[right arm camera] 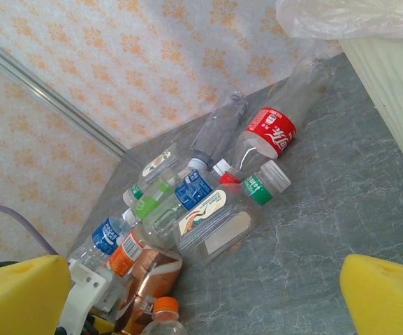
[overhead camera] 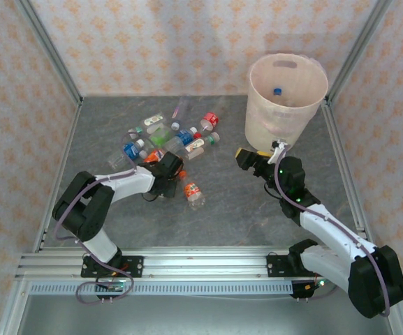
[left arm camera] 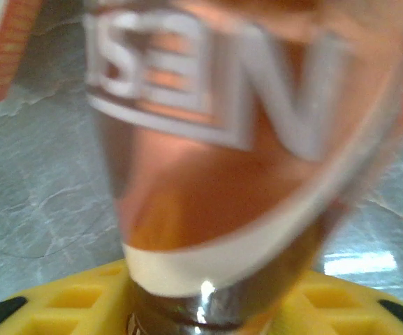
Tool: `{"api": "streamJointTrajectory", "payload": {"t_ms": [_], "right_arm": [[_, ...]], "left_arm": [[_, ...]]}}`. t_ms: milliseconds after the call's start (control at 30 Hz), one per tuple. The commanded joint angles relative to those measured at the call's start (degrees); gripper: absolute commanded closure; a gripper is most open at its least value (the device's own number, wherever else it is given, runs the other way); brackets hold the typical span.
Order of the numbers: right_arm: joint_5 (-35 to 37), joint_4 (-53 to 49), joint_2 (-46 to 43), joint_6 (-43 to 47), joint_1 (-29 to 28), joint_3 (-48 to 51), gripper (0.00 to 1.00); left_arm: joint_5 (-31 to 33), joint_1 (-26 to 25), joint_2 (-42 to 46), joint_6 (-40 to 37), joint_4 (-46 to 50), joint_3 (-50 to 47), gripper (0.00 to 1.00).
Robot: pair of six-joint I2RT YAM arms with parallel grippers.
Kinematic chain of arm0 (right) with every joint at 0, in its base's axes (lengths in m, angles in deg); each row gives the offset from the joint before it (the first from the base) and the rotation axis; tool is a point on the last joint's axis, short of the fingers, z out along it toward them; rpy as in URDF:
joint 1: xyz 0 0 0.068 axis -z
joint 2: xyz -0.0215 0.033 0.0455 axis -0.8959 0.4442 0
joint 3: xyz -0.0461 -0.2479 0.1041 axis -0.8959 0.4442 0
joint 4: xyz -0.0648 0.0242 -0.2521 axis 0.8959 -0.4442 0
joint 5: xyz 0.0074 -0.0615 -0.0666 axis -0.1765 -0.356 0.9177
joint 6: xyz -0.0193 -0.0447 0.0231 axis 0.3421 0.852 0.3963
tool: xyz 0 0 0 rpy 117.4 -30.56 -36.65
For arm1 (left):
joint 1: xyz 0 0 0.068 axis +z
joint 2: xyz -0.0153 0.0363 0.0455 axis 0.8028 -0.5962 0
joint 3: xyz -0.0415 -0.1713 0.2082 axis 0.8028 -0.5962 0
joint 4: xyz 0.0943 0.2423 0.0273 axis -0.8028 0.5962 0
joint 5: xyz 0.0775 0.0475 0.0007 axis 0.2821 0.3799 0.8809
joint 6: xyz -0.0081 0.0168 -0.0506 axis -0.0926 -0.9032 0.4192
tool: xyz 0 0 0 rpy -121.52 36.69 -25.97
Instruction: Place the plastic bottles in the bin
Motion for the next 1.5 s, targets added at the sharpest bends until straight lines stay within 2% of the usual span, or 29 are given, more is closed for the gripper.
{"api": "streamJointTrajectory", "payload": {"t_ms": [0,167,367,433,567,733,900,1000,1100,1200,1267,1333,1467], "right_arm": [[0.9,1.0,-0.2,1.2,-0.2,-1.5,0.01],[0.7,1.0,0.0,1.1,-0.2,-1.6,0.01],[-0.3,-0.2,0.8,-0.1,-0.3,-2.9,0.01],[-0.4,-1.5,1.7,-0.6,-0.3,-3.2,0.01],[-2.5,-0.7,2.9,-2.5,-0.4,-3.3,0.01],[-3.5,1.0,4.5,-3.6,-0.9,-4.2,0.01],[-12.5,1.8,8.0,-3.9,-3.2,-8.8,0.01],[-19.8,4.4,9.9,-5.2,-5.1,-12.4,0.01],[-22.8,5.3,11.7,-5.3,-7.5,-16.3,0.01],[-21.4,7.2,13.5,-5.3,-9.4,-18.8,0.01],[-13.7,3.0,14.2,-6.1,-9.5,-20.6,0.01],[-10.2,-0.8,15.3,-5.6,-9.5,-22.2,0.01],[-16.7,-1.1,18.9,-6.4,-9.5,-24.7,0.01]], "left_arm": [[0.9,-1.3,-2.0,-1.2,-3.8,-1.6,0.62],[2.8,-2.0,3.0,0.7,-4.6,-3.2,0.73],[1.9,-3.0,14.2,2.1,-5.2,-6.2,0.89],[0.2,-3.1,18.0,2.5,-6.6,-7.5,0.99],[-4.4,-3.1,24.4,3.3,-10.6,-9.8,1.0],[-17.5,-3.1,27.2,3.0,-15.9,-8.5,1.0],[-29.6,-3.1,25.7,4.6,-23.6,-6.5,1.0],[-34.4,-3.1,24.5,4.5,-25.0,-4.4,1.0],[-38.3,-3.1,23.6,4.2,-26.3,-3.0,1.0],[-41.9,-3.1,23.3,4.6,-29.1,-2.2,1.0],[-43.1,-3.1,23.3,4.8,-30.3,-1.7,1.0],[-43.3,-3.1,23.4,5.0,-31.3,-1.5,1.0],[-44.3,-3.1,22.5,5.3,-32.5,-0.7,1.0]]}}
